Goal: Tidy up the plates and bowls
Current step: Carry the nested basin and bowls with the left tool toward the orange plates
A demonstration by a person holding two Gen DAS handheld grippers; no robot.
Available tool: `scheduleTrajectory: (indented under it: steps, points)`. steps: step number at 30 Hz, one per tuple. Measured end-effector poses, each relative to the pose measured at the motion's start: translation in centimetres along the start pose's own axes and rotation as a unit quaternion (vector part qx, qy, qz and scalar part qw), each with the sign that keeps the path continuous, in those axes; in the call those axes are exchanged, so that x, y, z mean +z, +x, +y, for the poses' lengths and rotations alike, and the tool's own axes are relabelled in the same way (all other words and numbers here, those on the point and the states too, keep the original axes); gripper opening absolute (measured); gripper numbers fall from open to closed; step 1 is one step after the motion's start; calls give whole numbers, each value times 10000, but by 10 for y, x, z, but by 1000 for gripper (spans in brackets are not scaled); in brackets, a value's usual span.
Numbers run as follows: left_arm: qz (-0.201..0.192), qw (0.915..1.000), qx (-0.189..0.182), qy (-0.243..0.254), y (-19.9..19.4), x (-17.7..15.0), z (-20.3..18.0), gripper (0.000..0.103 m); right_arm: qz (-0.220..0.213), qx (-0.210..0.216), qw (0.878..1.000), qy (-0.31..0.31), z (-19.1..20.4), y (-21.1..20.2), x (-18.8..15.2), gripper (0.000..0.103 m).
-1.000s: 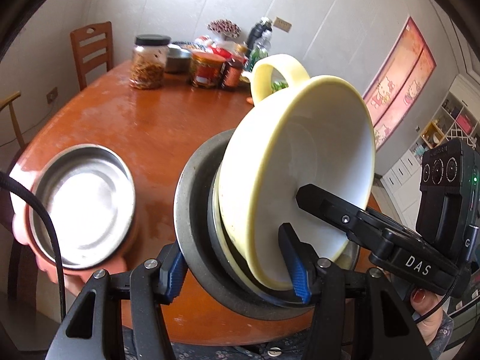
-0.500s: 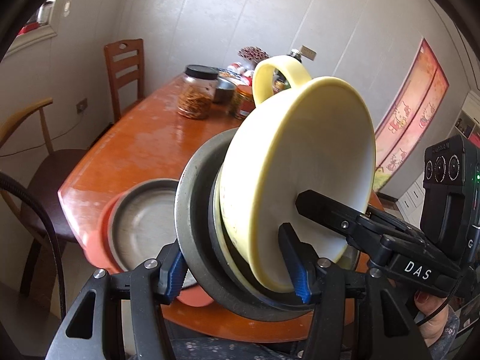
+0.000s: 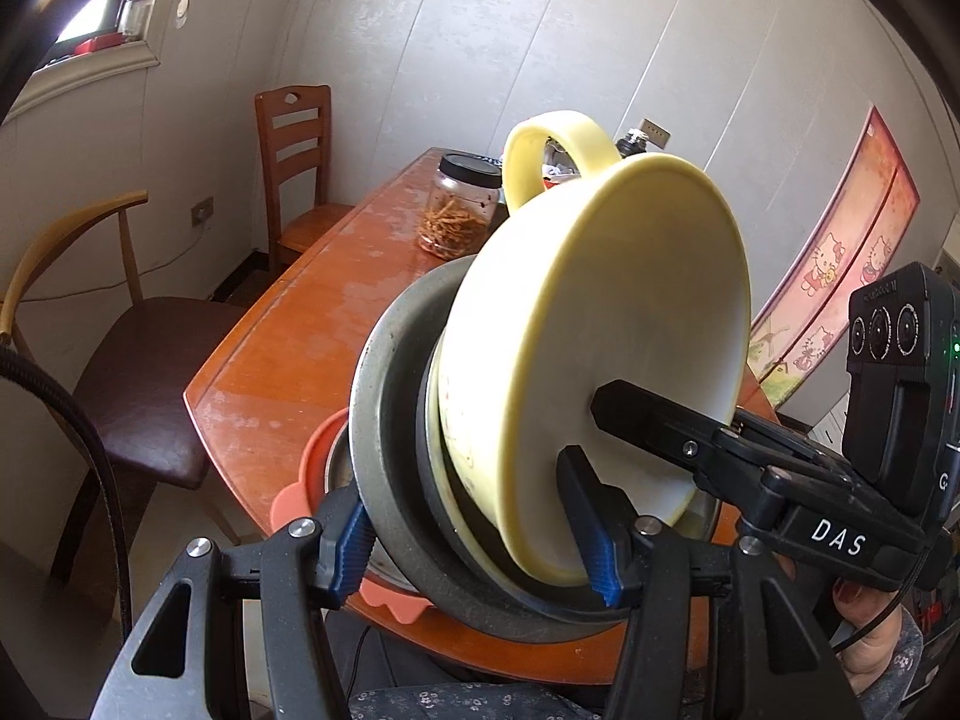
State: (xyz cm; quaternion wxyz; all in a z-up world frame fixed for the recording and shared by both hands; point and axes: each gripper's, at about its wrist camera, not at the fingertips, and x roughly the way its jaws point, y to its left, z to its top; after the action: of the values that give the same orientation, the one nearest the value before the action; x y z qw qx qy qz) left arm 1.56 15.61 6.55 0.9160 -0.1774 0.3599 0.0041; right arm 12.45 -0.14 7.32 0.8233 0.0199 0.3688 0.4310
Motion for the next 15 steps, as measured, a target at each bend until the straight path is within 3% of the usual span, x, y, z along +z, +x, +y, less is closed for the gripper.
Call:
scheduleTrajectory:
  steps: [15]
  points:
    - [210,9997,51,-115,9,-4,5,57,208,18,9998,60,-5,27,-3,52]
